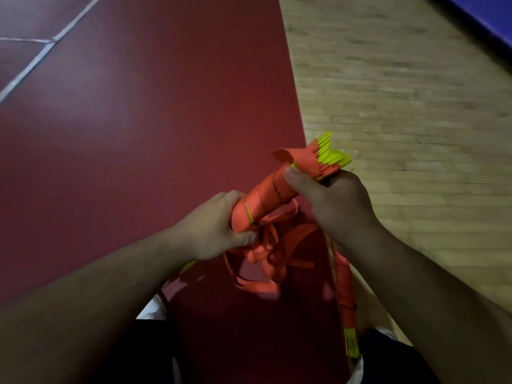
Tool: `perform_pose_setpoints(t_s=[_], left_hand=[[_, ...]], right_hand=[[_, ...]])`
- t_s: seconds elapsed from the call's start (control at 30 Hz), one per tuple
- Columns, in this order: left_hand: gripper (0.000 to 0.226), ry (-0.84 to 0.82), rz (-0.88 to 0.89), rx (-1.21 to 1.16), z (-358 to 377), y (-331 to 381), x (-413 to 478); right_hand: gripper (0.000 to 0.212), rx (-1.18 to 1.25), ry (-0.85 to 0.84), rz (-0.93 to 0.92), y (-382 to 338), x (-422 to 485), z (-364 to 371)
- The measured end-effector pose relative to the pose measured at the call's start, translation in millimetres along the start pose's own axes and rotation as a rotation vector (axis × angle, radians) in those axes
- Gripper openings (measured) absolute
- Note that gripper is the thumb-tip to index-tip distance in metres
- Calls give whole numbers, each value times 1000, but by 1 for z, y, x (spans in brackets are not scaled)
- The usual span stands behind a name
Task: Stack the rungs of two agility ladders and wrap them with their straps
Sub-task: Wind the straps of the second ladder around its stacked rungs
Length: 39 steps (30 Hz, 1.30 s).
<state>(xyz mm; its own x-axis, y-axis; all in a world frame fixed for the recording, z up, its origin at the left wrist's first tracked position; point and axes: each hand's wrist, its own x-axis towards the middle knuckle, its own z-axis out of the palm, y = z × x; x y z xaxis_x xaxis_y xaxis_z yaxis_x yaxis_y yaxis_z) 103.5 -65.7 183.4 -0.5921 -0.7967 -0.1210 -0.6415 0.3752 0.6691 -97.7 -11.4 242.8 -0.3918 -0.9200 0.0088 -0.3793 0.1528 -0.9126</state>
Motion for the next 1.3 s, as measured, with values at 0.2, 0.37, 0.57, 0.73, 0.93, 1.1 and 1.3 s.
perform_pose_setpoints(t_s=[0.2, 0.37, 0.57, 0.73, 0.93, 1.1, 1.3], left_hand=[[41, -180, -3, -307, -1, 2, -4], [34, -321, 13, -544, 1, 4, -6], [35, -295, 0, -548, -3, -1, -8], [48, -221, 15, -535, -3, 2, -8], [53, -135, 11, -521, -2, 4, -5], [13, -148, 6, -454, -1, 6, -4], [52, -37, -108, -464, -3, 8, -3]], right_hand=[[26, 240, -309, -190, 0, -1, -6], [18, 341, -510, -250, -4, -1, -14], [22, -120, -379, -250, -5, 5, -23], [54, -353, -289, -263, 3, 12, -28], [22, -317, -265, -285, 13, 13, -25], [17, -486, -260, -162, 18, 12, -18], [23, -459, -157, -190, 8, 12, -18]])
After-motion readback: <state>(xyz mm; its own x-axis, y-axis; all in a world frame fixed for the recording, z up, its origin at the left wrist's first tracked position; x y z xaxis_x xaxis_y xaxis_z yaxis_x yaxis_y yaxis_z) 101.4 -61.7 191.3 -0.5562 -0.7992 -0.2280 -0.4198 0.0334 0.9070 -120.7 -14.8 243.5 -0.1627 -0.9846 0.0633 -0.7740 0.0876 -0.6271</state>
